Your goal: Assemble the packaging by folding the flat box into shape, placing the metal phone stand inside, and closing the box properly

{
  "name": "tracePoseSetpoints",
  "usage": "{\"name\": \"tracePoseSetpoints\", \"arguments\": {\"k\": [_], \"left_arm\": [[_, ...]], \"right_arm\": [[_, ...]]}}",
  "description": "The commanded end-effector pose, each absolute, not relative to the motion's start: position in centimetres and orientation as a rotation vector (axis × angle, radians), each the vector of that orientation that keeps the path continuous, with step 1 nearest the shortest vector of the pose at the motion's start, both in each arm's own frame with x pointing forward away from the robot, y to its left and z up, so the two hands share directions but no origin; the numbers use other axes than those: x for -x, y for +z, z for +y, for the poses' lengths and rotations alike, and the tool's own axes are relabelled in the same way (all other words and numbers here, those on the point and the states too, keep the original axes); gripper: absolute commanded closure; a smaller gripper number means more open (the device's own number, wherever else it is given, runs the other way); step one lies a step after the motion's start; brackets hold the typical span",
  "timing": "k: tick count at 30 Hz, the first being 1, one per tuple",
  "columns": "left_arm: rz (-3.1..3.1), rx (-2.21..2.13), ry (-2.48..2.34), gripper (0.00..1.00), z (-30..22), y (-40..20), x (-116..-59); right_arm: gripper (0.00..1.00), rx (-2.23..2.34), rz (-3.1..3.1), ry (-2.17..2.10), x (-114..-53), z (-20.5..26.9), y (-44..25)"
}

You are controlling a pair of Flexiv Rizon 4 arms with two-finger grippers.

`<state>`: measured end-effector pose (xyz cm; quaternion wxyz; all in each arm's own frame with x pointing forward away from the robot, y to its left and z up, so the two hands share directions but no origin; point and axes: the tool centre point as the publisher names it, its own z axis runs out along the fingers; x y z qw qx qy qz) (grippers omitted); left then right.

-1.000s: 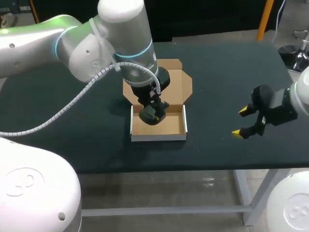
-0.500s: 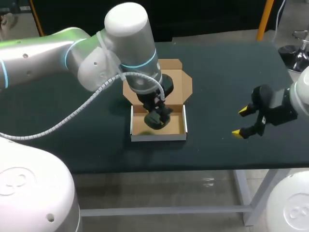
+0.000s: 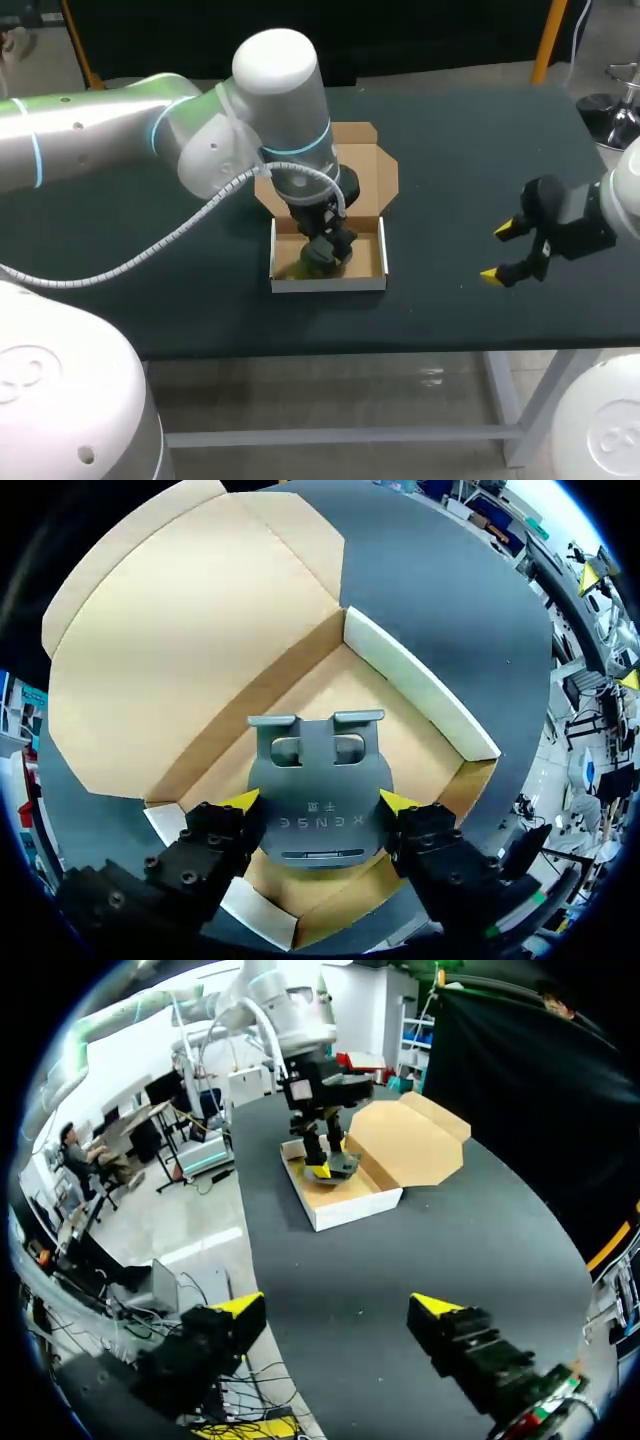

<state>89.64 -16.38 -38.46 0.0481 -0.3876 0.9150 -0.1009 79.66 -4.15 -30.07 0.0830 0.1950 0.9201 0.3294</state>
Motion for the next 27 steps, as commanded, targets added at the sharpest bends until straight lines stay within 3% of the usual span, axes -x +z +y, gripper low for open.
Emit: {"name": "tracePoseSetpoints", "arguments": {"k": [1, 11, 12, 13, 14, 15, 27], "left_arm": [[2.781, 1.198, -0.286, 1.00, -17.1, -39.2, -90.5], [2.756, 1.248, -0.250, 1.00, -17.1, -40.1, -90.7], [2.751, 1.253, -0.247, 0.88, -17.0, -40.1, -90.6], [2.748, 1.257, -0.245, 0.56, -16.9, -40.0, -90.6], [2.747, 1.259, -0.246, 0.19, -16.9, -39.9, -90.6], [2.739, 1.264, -0.248, 0.00, -16.8, -39.8, -90.6], [2.666, 1.384, -0.205, 0.00, -16.6, -38.6, -90.3]], "right_arm": [[0.00, -0.579, 2.747, 0.992, -79.6, -4.4, -30.0], [0.00, -0.579, 2.747, 0.992, -79.6, -4.4, -30.0], [0.00, -0.579, 2.747, 0.992, -79.6, -4.4, -30.0], [0.00, -0.579, 2.747, 0.992, -79.6, -4.4, -30.0], [0.00, -0.579, 2.747, 0.992, -79.6, -4.4, -30.0], [0.00, -0.579, 2.747, 0.992, -79.6, -4.4, -30.0], [0.00, -0.579, 2.747, 0.992, -79.6, -4.4, -30.0]]}}
